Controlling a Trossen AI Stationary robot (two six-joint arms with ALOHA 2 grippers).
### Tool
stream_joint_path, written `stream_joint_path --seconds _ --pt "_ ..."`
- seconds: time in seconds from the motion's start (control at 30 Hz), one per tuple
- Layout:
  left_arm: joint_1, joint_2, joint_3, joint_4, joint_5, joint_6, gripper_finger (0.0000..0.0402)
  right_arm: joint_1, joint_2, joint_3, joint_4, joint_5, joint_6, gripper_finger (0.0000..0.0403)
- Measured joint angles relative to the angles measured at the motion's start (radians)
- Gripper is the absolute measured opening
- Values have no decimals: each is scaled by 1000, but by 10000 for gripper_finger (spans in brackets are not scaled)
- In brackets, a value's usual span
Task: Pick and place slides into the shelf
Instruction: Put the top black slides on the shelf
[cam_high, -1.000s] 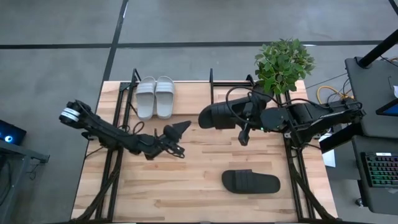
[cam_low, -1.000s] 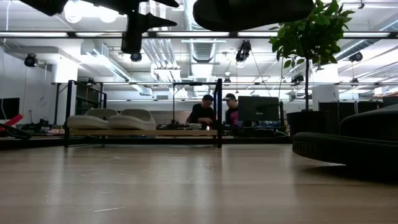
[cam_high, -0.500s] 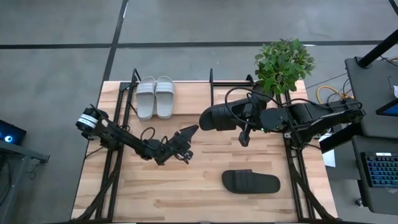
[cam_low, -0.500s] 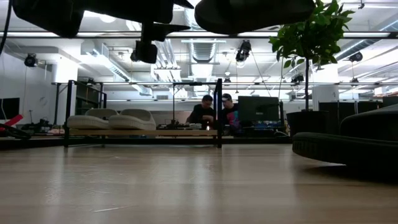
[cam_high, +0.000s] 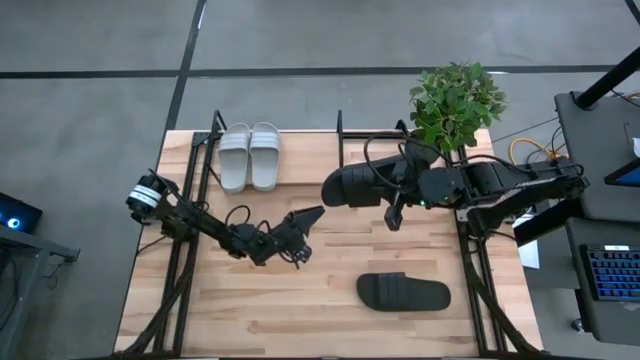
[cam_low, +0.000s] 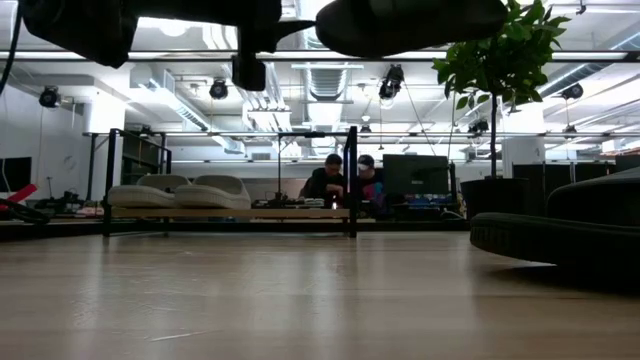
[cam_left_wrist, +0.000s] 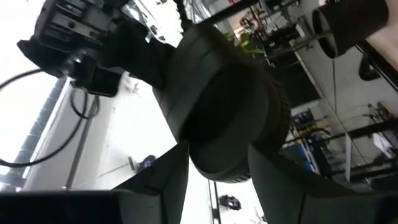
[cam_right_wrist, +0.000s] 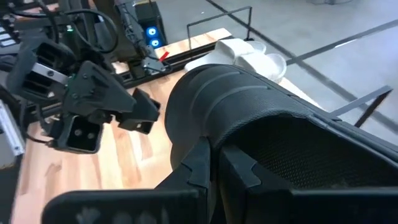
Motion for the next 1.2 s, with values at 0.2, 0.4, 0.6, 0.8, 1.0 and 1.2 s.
stream_joint_path --seconds 0.2,0.4,0.6,0.8,1.0,1.2 --pt "14 0 -3 -18 -1 0 150 -1 -4 0 0 -11 8 9" --pt "22 0 -13 -18 -5 2 150 -1 -6 33 -24 -14 3 9" --pt "41 0 -6 -18 15 6 150 -9 -1 39 -26 -69 21 9" --pt "52 0 -7 -19 50 7 150 -9 2 39 -25 -72 27 9" --pt "64 0 -3 -19 65 46 150 -9 3 38 -4 -91 47 9" --pt "72 0 -3 -21 131 51 150 -11 3 34 -1 -118 55 9"
